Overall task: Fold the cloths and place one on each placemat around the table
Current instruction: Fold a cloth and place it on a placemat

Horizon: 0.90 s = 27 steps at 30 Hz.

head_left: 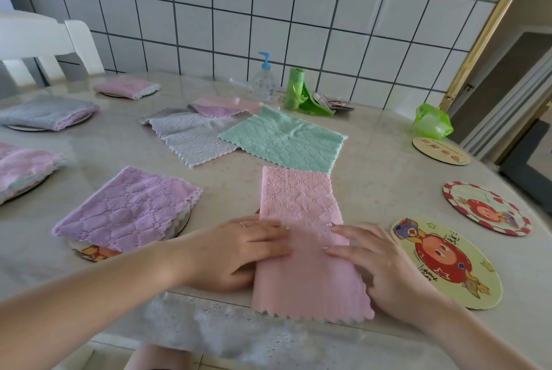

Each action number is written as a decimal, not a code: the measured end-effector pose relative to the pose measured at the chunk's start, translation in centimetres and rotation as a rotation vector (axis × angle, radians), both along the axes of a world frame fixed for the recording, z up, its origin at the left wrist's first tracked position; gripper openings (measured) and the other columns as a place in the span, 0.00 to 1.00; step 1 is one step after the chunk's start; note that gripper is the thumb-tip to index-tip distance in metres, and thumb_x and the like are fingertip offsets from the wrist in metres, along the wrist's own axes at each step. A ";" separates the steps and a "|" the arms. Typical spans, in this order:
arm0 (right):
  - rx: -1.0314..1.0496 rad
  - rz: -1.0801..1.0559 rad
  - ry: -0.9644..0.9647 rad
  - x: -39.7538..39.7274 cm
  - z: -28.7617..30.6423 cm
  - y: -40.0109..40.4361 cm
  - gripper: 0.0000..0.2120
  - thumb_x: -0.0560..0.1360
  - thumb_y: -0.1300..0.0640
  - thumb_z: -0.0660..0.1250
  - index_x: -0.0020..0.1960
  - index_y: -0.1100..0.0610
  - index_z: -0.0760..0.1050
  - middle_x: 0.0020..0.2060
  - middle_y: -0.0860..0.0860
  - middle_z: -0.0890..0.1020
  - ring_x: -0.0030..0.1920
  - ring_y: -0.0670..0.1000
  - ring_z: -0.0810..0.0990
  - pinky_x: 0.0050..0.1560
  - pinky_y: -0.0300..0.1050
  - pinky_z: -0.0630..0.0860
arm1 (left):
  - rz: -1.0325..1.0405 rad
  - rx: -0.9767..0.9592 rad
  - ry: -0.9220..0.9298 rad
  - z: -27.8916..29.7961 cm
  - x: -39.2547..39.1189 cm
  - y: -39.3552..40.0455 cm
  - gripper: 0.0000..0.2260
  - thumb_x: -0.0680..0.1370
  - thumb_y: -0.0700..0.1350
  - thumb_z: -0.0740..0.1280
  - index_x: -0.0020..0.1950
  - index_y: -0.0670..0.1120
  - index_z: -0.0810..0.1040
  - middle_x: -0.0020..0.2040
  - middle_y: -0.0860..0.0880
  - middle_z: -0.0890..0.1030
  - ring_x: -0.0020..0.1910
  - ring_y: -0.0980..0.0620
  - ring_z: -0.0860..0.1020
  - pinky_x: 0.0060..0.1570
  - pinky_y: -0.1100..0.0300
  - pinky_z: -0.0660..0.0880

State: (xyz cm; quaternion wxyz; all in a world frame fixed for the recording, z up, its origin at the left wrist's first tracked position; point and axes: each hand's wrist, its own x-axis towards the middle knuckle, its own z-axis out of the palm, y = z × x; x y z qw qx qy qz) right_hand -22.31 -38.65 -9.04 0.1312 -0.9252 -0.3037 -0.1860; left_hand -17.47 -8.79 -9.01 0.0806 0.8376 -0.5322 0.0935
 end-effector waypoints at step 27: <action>0.806 -0.555 0.365 11.2 1.4 3.7 0.16 0.75 0.51 0.65 0.39 0.63 0.71 0.30 0.53 0.72 0.33 0.51 0.70 0.33 0.45 0.60 | 0.775 -1.057 0.758 2.2 7.3 -6.7 0.18 0.79 0.51 0.62 0.67 0.51 0.67 0.49 0.54 0.79 0.43 0.60 0.77 0.38 0.65 0.71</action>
